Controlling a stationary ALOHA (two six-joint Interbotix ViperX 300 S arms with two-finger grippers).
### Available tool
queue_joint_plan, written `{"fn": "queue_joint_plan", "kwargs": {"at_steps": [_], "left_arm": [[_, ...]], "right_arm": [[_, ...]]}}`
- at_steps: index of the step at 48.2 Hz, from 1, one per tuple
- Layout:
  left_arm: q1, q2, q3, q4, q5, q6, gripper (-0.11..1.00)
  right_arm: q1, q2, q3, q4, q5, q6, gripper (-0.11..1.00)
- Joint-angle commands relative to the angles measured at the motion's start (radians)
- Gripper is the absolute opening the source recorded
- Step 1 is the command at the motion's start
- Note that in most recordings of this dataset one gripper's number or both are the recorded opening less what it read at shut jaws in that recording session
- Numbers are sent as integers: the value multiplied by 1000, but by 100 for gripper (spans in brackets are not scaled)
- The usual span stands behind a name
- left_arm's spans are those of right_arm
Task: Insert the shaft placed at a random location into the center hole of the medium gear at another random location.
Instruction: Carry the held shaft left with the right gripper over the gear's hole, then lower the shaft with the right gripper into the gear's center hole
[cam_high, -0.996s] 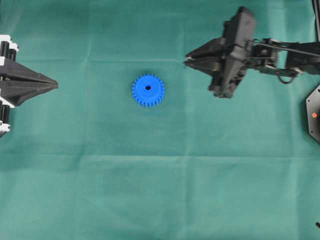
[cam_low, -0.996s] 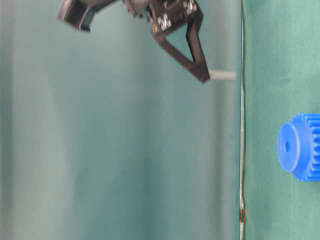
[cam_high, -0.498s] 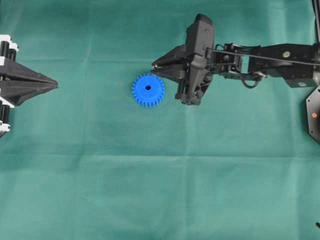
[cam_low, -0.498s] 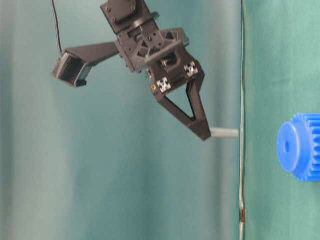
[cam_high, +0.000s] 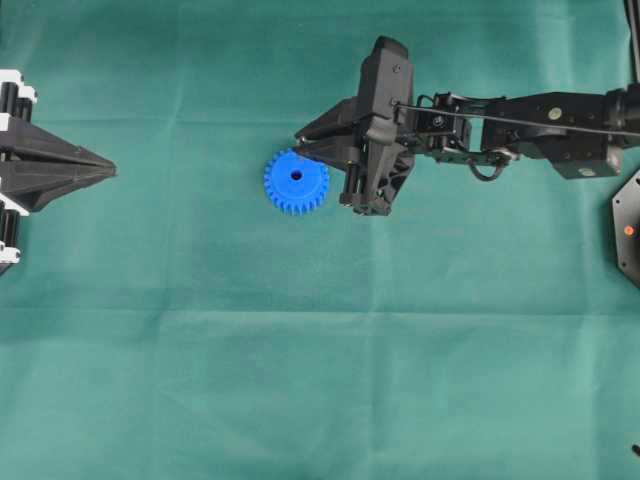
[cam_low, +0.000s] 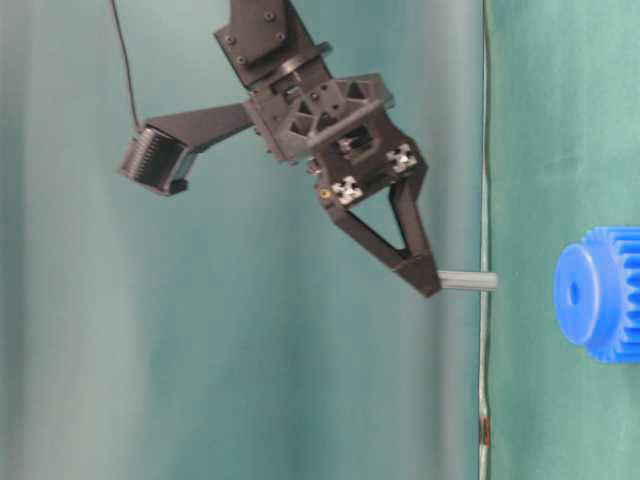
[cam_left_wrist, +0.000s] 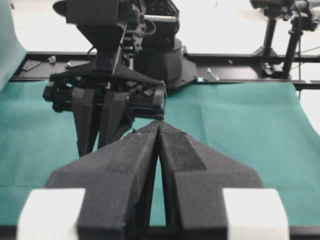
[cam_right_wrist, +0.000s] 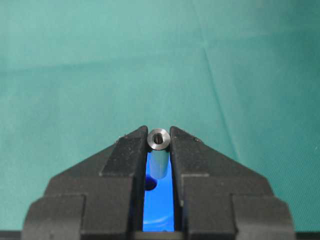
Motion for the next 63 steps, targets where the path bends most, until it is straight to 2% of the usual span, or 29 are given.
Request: {"fn": "queue_joint_plan", "kwargs": {"at_steps": [1,25,40,54,63], "left_arm": [[-3,3,-23,3,-5,-2,0],[0,5,-23,3,-5,-2,0],[5,5,-23,3,-5,-2,0],[5,6,-23,3,-5,-2,0],[6,6,-23,3,-5,-2,0]], "right_arm": [[5,2,-25,11,-26,11,14],[6,115,-25,35,-87,26,14],[5,107,-21,35,-89,25,14],[6,25,-25,31,-84,21,14],[9,17,-21,34,-84,25,14]]}}
